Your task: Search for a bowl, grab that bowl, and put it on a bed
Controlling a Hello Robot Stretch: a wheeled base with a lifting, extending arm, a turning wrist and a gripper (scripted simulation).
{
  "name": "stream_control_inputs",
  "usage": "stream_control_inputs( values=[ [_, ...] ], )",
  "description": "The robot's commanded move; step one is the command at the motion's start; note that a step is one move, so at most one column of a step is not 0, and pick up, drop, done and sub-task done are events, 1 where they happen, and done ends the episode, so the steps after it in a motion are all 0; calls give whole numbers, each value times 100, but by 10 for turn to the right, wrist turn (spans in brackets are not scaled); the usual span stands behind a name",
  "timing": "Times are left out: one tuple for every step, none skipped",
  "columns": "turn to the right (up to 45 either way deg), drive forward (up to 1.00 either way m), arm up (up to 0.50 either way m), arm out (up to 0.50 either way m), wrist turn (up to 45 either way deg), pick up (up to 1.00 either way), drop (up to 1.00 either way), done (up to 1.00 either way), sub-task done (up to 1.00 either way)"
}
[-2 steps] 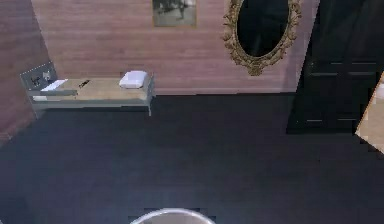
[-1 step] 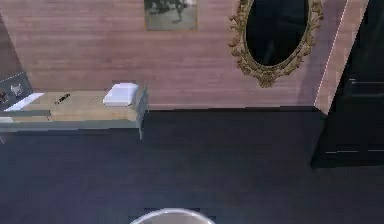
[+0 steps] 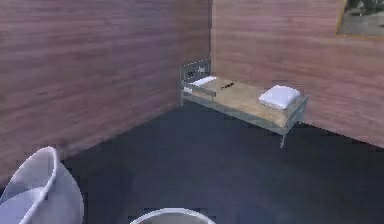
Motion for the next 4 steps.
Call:
stream_control_inputs(
  values=[
    [0,100,0,0,0,0,0,0,0],
    [0,100,0,0,0,0,0,0,0],
    [30,0,0,0,0,0,0,0,0],
    [0,5,0,0,0,0,0,0,0]
  ],
)
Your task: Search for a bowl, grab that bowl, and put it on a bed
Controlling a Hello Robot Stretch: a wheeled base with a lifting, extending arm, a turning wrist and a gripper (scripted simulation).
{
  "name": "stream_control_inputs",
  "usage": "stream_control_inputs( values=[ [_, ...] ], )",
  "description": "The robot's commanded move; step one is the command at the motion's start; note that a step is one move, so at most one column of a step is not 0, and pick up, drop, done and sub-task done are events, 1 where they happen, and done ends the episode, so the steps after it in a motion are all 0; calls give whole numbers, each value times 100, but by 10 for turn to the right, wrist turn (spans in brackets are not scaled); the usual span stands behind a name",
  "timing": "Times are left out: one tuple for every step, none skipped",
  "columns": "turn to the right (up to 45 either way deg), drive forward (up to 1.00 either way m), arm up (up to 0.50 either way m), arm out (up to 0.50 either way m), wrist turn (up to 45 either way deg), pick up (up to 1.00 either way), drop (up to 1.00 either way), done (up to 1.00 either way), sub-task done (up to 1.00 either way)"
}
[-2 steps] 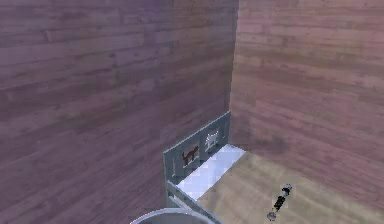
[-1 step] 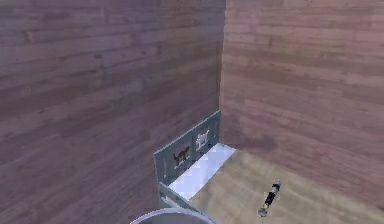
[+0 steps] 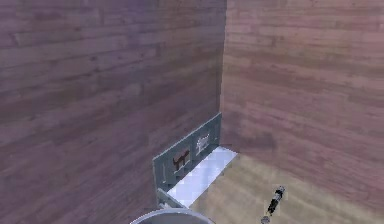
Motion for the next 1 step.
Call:
stream_control_inputs(
  values=[
    [-450,0,0,0,0,0,0,0,0]
  ],
)
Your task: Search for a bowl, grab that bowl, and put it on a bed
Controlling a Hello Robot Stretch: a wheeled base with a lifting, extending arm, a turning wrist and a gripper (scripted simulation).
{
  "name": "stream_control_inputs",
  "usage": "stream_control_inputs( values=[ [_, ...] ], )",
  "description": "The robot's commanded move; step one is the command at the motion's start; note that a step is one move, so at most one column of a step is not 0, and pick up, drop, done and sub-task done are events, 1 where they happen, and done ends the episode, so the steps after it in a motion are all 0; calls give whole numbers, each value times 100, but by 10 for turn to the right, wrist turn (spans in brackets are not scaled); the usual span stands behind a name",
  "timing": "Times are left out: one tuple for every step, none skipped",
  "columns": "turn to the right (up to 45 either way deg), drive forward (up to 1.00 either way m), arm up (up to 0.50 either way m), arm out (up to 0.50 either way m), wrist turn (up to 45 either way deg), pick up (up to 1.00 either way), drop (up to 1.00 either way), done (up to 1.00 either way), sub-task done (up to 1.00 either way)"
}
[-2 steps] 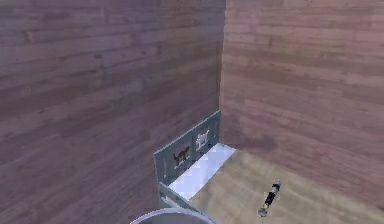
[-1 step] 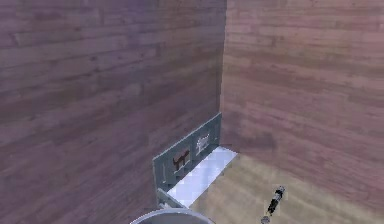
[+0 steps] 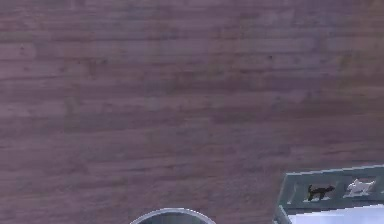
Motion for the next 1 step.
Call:
stream_control_inputs(
  values=[
    [-450,0,0,0,0,0,0,0,0]
  ],
)
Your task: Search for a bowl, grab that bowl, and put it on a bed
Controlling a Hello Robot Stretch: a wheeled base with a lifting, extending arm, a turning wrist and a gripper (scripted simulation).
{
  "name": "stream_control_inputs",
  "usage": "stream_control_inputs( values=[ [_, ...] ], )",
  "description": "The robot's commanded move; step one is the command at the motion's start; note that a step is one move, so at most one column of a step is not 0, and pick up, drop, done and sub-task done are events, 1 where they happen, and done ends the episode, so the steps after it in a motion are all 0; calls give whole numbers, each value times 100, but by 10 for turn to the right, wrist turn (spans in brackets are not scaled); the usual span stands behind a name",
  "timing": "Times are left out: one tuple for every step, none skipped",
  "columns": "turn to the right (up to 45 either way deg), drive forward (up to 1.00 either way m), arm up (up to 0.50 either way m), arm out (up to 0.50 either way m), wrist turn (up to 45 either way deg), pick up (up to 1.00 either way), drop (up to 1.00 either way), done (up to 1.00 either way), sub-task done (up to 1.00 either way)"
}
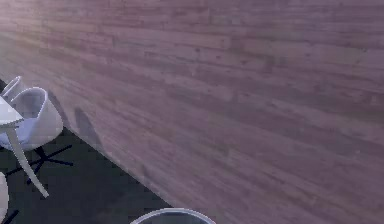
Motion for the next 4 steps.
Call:
stream_control_inputs(
  values=[
    [-60,0,0,0,0,0,0,0,0],
    [450,0,0,0,0,0,0,0,0],
    [330,0,0,0,0,0,0,0,0],
    [-450,0,0,0,0,0,0,0,0]
  ],
)
